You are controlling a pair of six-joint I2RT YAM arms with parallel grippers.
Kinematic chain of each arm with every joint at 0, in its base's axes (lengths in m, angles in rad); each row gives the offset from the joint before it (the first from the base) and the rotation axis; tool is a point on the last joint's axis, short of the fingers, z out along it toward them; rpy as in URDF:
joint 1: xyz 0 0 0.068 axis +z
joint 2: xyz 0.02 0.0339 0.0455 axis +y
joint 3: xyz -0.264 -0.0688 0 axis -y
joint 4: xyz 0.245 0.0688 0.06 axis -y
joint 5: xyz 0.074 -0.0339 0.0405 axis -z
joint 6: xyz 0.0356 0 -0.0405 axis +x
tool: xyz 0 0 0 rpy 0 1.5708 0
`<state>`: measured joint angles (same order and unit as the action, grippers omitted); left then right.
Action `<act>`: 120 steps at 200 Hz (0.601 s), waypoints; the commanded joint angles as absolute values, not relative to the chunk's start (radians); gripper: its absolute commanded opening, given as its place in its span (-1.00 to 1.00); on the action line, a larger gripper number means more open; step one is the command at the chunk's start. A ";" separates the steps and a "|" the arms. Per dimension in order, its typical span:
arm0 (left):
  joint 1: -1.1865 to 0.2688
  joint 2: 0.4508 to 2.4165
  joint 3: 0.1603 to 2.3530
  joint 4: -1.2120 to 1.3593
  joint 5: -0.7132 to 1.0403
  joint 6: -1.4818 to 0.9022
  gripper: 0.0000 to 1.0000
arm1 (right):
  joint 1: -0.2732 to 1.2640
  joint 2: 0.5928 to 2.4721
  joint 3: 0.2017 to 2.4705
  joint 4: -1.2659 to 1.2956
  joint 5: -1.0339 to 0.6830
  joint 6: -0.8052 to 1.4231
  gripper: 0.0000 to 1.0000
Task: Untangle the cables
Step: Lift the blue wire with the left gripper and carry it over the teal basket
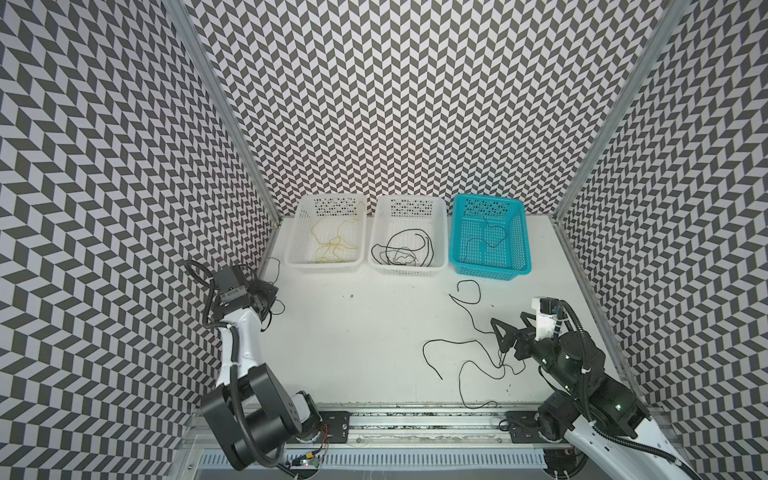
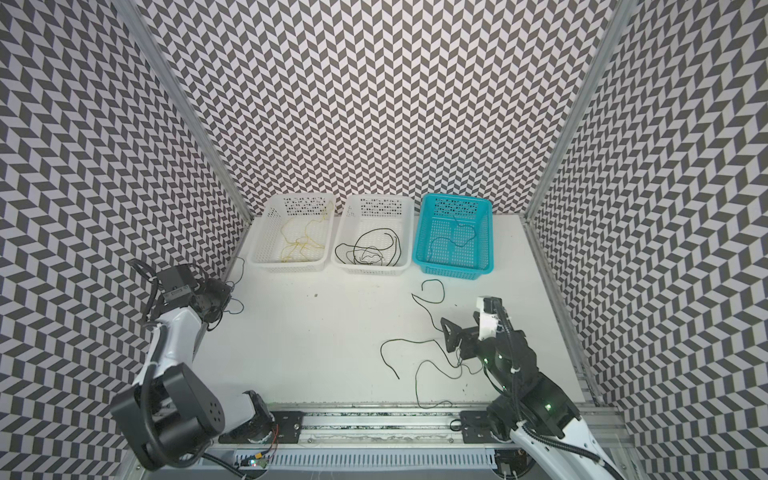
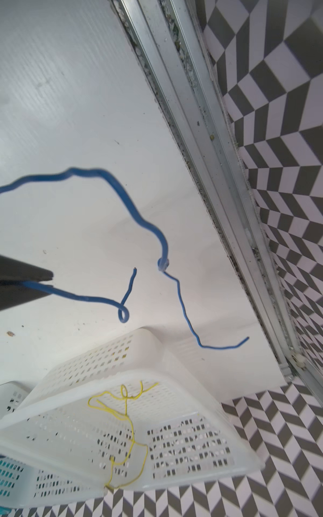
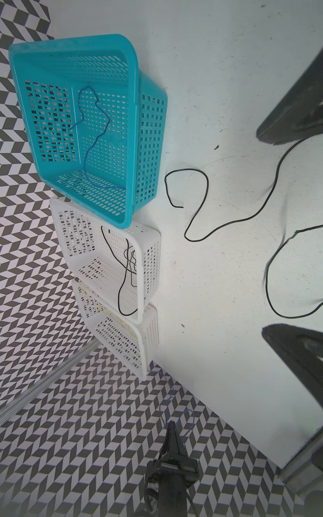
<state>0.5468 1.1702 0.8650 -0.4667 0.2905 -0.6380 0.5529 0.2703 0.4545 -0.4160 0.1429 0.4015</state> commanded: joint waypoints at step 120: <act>-0.578 1.264 1.733 -0.766 -0.224 -0.370 -1.00 | 0.557 0.320 0.550 -0.546 0.270 0.563 0.99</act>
<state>-0.4431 1.0939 1.5929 -0.7177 -0.0689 -0.5060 0.5529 0.3573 0.5240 -0.5274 0.2344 0.5098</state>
